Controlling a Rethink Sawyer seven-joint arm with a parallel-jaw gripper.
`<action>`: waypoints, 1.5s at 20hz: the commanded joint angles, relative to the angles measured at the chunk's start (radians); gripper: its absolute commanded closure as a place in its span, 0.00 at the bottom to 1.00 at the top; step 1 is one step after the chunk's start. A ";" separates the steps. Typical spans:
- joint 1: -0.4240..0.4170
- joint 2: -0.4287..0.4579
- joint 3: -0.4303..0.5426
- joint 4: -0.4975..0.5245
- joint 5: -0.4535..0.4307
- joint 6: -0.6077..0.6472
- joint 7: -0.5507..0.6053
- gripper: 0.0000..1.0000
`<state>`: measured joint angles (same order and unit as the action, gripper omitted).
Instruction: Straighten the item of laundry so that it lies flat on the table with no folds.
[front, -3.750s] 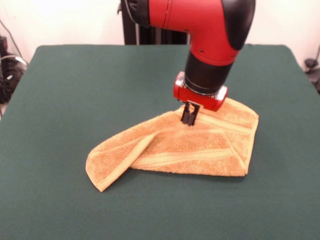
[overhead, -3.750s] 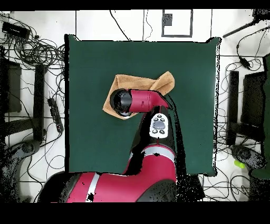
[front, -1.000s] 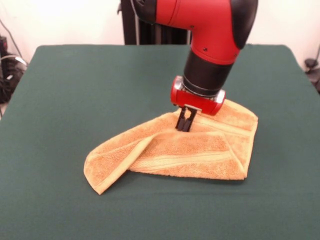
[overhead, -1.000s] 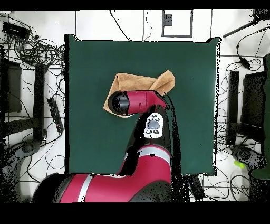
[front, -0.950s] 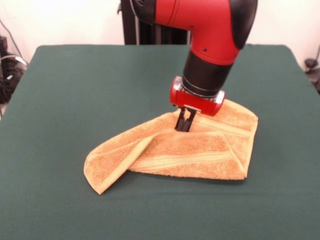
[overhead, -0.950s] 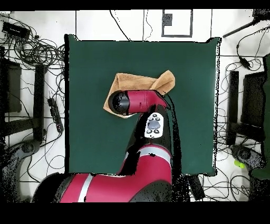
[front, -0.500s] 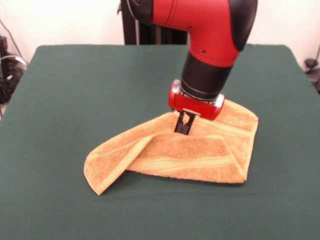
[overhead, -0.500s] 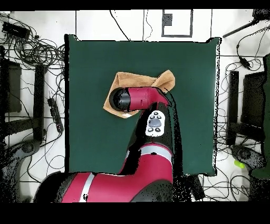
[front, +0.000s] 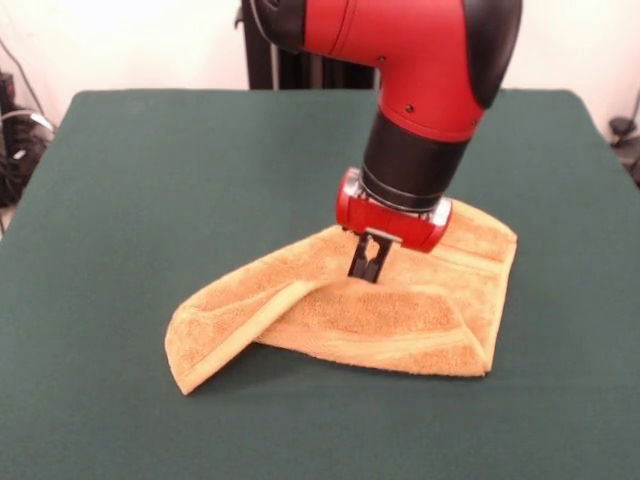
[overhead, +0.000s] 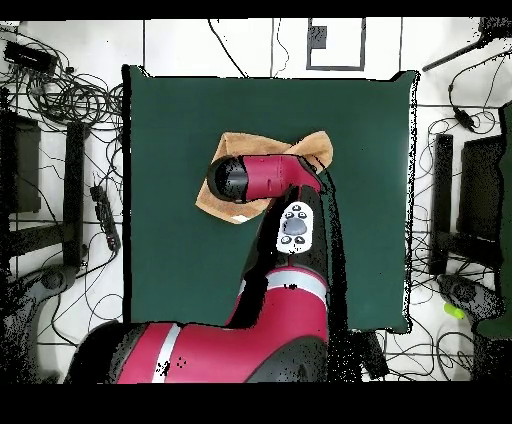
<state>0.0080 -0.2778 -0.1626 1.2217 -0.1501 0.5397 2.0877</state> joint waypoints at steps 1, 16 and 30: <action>-0.019 0.119 0.092 -0.129 0.043 0.123 0.058 1.00; -0.086 0.368 0.122 -0.534 0.065 0.278 0.007 1.00; -0.060 0.417 0.095 -0.726 0.082 0.487 0.039 1.00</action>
<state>-0.0612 0.0404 -0.1586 0.5334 -0.0833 0.9848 2.0877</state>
